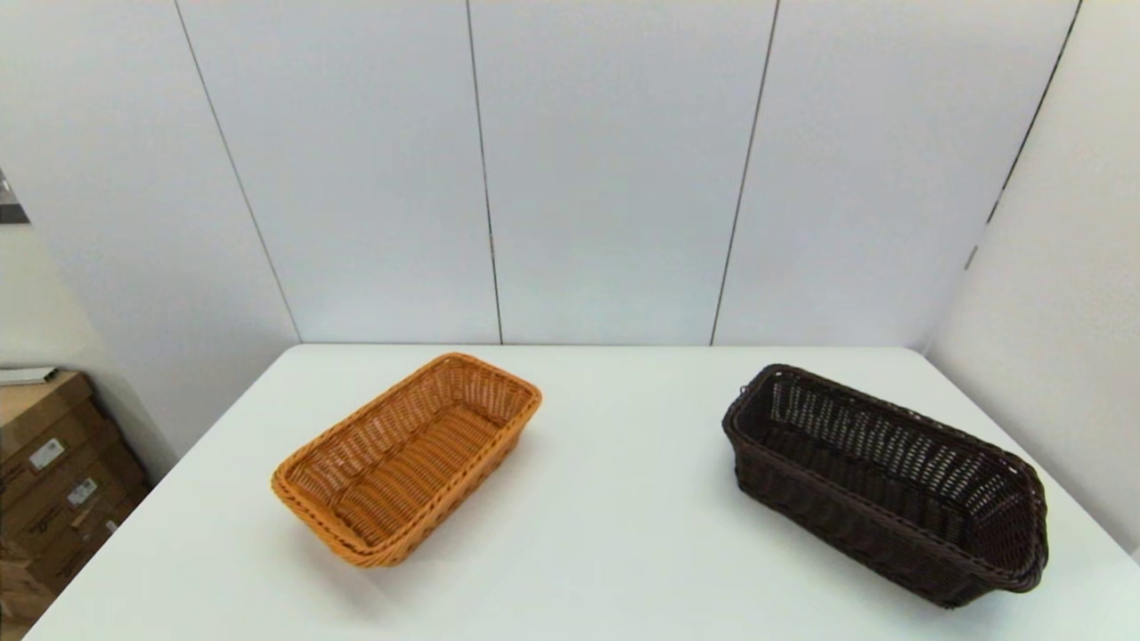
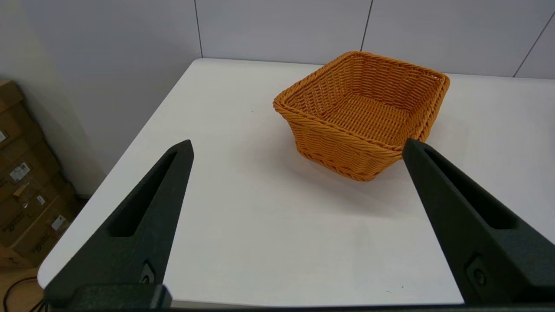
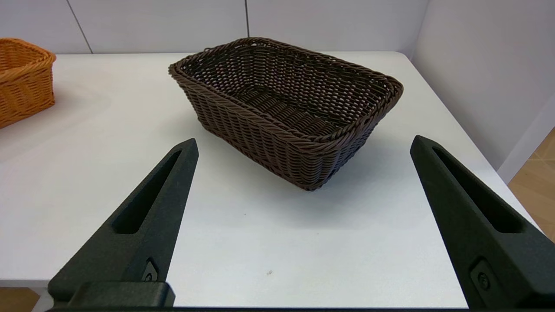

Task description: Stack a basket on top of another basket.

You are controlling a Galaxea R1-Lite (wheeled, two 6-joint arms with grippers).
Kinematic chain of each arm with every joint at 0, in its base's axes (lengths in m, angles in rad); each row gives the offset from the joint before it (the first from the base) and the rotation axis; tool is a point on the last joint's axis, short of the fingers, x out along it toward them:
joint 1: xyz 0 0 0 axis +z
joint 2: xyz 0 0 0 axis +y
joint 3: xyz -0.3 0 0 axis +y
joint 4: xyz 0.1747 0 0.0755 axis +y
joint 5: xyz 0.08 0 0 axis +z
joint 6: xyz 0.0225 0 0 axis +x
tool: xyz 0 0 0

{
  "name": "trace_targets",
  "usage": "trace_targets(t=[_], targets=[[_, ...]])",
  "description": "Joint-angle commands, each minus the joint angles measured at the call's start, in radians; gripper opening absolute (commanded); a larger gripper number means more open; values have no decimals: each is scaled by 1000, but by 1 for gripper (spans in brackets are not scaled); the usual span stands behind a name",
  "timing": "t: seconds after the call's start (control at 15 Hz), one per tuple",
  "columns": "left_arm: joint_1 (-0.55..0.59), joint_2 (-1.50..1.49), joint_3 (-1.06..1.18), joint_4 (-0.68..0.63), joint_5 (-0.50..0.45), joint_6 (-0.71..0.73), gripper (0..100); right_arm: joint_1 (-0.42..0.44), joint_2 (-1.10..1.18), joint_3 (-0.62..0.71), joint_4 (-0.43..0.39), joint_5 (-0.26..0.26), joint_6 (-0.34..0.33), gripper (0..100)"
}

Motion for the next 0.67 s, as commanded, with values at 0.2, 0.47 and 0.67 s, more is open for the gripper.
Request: trace_targets(t=[0.2,0.47,0.67], targets=[[-1,0,0,0,0,-1,100,0,0,0,0,0,0,100],[1,0,0,0,0,-6,100,0,0,0,0,0,0,100],[1,0,0,0,0,-4,100,0,0,0,0,0,0,100]])
